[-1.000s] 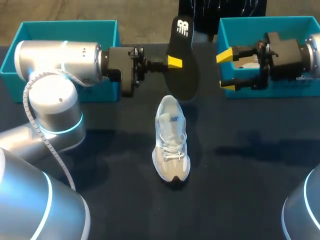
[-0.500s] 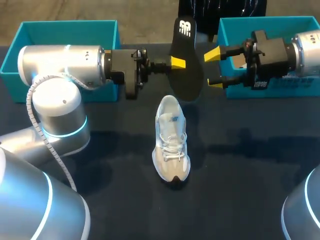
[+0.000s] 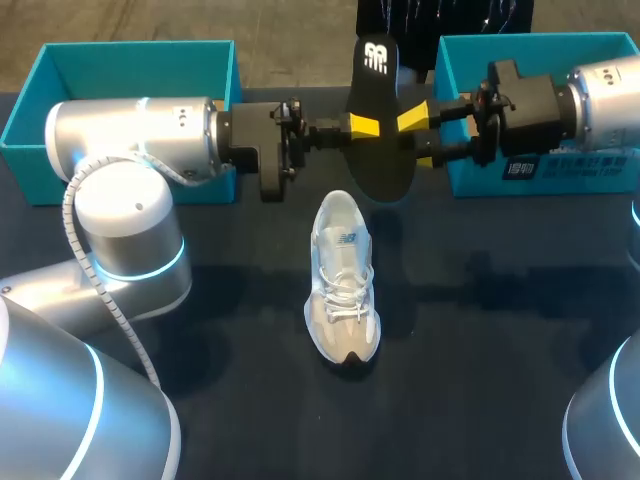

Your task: Take the shoe out of the shoebox, open the shoe tongue, remove and reinsert the insole, then place the shoe into the shoebox

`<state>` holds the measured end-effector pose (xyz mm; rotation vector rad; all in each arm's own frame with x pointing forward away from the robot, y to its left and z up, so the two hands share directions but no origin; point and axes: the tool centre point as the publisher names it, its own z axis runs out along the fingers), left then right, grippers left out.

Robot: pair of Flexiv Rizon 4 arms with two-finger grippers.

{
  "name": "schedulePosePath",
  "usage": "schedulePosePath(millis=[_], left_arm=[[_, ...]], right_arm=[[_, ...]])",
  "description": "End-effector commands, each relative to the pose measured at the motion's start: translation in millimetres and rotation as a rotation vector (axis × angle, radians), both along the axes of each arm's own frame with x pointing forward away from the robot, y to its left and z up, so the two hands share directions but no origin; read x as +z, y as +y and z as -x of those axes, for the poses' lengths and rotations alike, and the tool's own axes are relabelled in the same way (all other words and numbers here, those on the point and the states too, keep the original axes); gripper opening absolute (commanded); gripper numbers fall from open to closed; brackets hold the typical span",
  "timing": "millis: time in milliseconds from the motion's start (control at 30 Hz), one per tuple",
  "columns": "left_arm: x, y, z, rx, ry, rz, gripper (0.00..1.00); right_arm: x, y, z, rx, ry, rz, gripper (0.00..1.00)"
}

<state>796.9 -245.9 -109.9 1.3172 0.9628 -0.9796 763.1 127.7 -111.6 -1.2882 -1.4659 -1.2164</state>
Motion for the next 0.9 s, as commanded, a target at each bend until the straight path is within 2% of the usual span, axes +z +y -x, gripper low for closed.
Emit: schedulePosePath(millis=[33,533,700,767,900], left_arm=[[-1.4,-5.4,0.8,0.008,-0.003,0.008,0.0],[-0.8,-8.2,-2.9,0.026,-0.004,0.02,0.0],[-0.5,-8.8,-3.3,0.024,-0.007,0.022,0.0],[-0.8,-9.1,-3.4,0.024,-0.006,0.022,0.0],[-2.0,-8.7,-3.8,0.027,-0.005,0.021,0.0]], right_arm=[[-3.0,4.9,-2.1,0.003,0.0,-0.006,0.47],[-6.0,10.6,-2.2,0.013,0.002,-0.025,0.41],[-6.5,11.1,-2.4,0.015,0.002,-0.028,0.35],[-6.6,11.3,-2.5,0.014,0.001,-0.029,0.23],[-7.4,11.8,-2.3,0.013,0.001,-0.03,0.24]])
